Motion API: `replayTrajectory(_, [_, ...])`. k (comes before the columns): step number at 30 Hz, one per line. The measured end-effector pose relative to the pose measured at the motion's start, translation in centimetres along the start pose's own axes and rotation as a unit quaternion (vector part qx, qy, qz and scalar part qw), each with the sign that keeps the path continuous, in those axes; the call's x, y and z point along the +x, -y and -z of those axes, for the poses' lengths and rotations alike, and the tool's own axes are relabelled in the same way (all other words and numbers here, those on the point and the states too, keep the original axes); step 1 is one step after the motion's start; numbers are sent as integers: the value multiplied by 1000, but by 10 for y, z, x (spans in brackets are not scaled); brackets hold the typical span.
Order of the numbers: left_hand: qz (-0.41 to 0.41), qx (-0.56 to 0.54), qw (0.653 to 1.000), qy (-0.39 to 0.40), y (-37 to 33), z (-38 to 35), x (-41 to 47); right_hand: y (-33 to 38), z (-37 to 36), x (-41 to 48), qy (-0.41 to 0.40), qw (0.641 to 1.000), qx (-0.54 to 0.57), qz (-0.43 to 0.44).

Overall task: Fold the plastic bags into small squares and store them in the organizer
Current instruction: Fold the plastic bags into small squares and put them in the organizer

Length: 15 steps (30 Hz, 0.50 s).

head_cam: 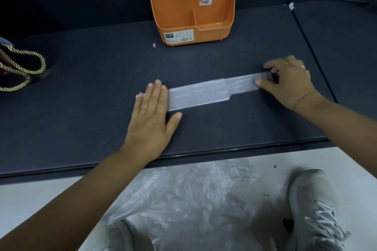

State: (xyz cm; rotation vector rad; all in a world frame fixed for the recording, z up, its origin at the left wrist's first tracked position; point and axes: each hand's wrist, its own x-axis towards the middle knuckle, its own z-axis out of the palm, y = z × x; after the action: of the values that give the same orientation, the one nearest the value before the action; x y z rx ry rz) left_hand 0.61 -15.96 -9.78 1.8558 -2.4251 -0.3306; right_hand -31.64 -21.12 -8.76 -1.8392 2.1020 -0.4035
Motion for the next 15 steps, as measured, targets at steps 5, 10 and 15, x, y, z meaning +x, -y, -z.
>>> replayTrajectory(5, [-48, -2, 998, 42, -30, -13, 7, 3, 1, 5, 9, 999, 47, 14])
replayTrajectory(10, [-65, 14, 997, 35, -26, -18, 7, 3, 1, 6, 35, 999, 29, 24])
replayTrajectory(15, [-94, 28, 994, 39, -19, -20, 8, 3, 12, -1, 61, 993, 96, -3])
